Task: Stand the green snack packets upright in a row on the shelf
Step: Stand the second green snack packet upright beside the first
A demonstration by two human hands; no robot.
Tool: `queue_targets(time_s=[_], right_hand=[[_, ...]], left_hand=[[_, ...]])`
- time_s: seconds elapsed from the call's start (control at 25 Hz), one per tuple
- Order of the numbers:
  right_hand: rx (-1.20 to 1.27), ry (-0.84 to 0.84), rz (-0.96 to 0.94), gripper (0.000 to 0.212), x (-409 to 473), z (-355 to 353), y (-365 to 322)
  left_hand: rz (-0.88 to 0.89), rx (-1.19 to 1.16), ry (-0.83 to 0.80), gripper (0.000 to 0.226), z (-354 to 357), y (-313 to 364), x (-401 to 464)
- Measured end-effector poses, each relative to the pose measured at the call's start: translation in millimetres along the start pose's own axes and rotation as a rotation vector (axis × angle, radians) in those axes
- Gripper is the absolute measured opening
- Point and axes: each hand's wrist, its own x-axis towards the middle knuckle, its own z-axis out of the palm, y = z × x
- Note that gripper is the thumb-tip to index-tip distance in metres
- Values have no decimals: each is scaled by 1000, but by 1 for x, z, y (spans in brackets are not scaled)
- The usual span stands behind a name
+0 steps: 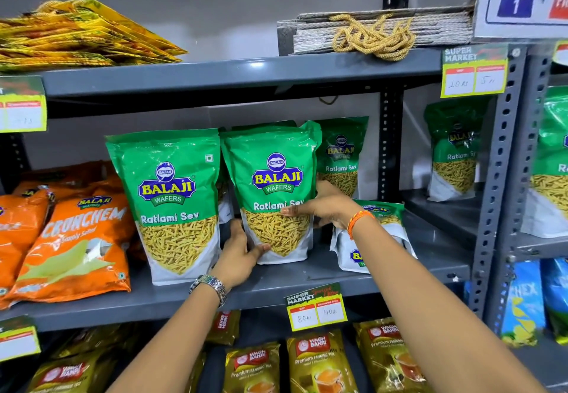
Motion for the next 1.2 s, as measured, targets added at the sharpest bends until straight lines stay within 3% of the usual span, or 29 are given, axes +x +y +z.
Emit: queue_targets(time_s=[0.24,0.4,0.64,0.88,0.96,1.04,1.08,1.16,1.2], right_hand=[[-56,45,6,83,-10,3,-4],[-33,40,10,48,-11,4,-3],[-26,49,30,42,-15,6,-5],[-46,-3,45,50,-21,0,-14],[-11,-67,61,60,-25,-17,-17],[18,-17,55,81,-27,-44,-16],[23,50,54,81,-27,-59,-13],[2,220,59,62,-27,-91,-1],[-55,301,76,49,-25,-107,9]], left_hand=[[3,13,-14,51,-5,5,-9],[-5,6,-17,50,-7,8,-13],[-20,14,-23,48,-8,11,-15],[-82,-89,-11,50,-8,11,-20],[-68,-186,67,57,-4,12,-24],[-41,-266,282,57,1,18,-34],[-8,-265,420,54,3,22,-40],[114,-215,583,45,10,32,-52],[170,-202,577,39,15,41,-57]])
